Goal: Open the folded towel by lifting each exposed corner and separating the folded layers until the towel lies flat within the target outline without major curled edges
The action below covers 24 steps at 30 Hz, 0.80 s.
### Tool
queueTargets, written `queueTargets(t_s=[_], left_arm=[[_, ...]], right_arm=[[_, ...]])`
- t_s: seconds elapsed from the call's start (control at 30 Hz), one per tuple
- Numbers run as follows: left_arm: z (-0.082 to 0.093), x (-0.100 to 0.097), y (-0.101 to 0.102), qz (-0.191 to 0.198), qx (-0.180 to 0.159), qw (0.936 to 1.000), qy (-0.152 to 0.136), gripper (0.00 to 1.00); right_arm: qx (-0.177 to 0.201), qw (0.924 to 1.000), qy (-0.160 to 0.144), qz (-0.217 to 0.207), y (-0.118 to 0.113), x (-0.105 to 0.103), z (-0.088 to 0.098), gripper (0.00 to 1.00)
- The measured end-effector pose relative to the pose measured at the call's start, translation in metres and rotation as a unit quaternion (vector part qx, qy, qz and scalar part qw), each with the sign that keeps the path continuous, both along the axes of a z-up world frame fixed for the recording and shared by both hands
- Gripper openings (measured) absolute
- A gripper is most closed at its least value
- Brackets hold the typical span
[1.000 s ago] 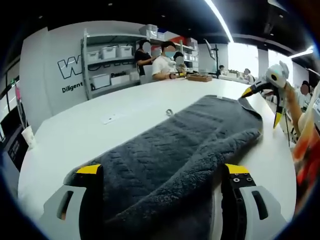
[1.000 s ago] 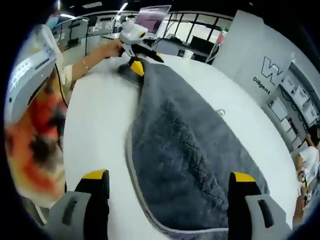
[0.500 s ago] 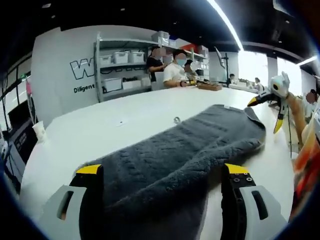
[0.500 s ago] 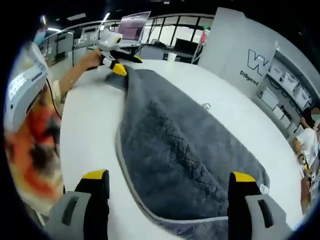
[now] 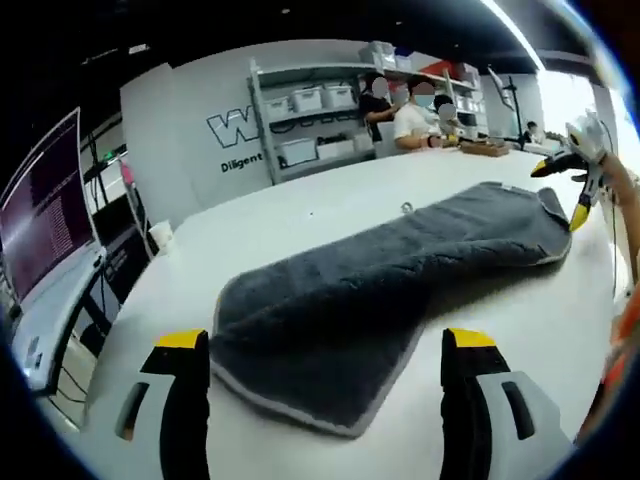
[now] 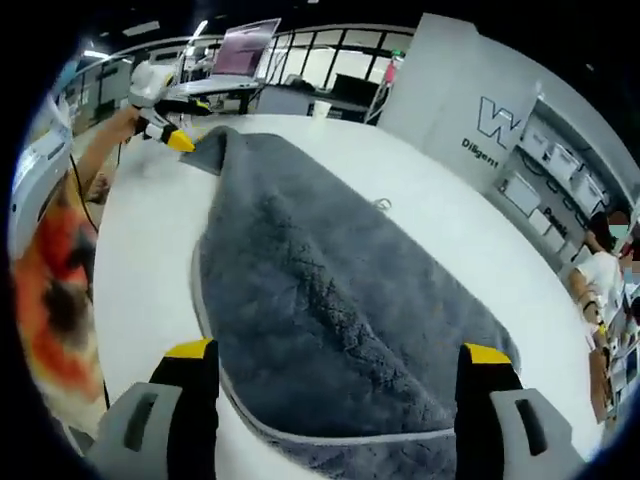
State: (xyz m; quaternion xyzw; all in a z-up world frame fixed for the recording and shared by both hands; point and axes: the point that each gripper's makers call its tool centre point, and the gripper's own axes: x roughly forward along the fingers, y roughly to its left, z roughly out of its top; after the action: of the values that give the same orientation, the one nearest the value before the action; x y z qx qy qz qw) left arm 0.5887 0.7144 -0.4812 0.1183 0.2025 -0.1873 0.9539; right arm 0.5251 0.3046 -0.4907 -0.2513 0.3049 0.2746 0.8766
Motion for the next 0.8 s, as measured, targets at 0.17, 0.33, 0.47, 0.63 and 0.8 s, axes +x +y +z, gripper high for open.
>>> queueTargets(t_s=[0.17,0.33,0.47,0.63,0.8], left_arm=[[-0.014,-0.014,0.017,0.055,-0.056,0.9968,0.014,0.85],[-0.024,-0.015,0.025,0.074,-0.082,0.9937,0.018,0.72],[-0.033,-0.014,0.024,0.079,-0.085,0.9928,0.031,0.68],[-0.045,-0.013,0.020,0.081,-0.089,0.9918,0.042,0.59],[-0.044,-0.010,0.022,0.090,-0.119,0.9883,0.035,0.31]], right_arm=[[0.001,1.0000,0.002,0.007,0.002,-0.001,-0.004,0.99],[-0.001,0.9999,0.004,0.009,0.000,-0.002,-0.007,0.98],[-0.002,0.9999,0.004,0.010,-0.001,-0.003,-0.009,0.99],[-0.010,0.9999,0.006,0.012,-0.002,-0.007,-0.013,0.99],[-0.001,1.0000,-0.003,0.008,-0.004,-0.010,-0.008,0.99]])
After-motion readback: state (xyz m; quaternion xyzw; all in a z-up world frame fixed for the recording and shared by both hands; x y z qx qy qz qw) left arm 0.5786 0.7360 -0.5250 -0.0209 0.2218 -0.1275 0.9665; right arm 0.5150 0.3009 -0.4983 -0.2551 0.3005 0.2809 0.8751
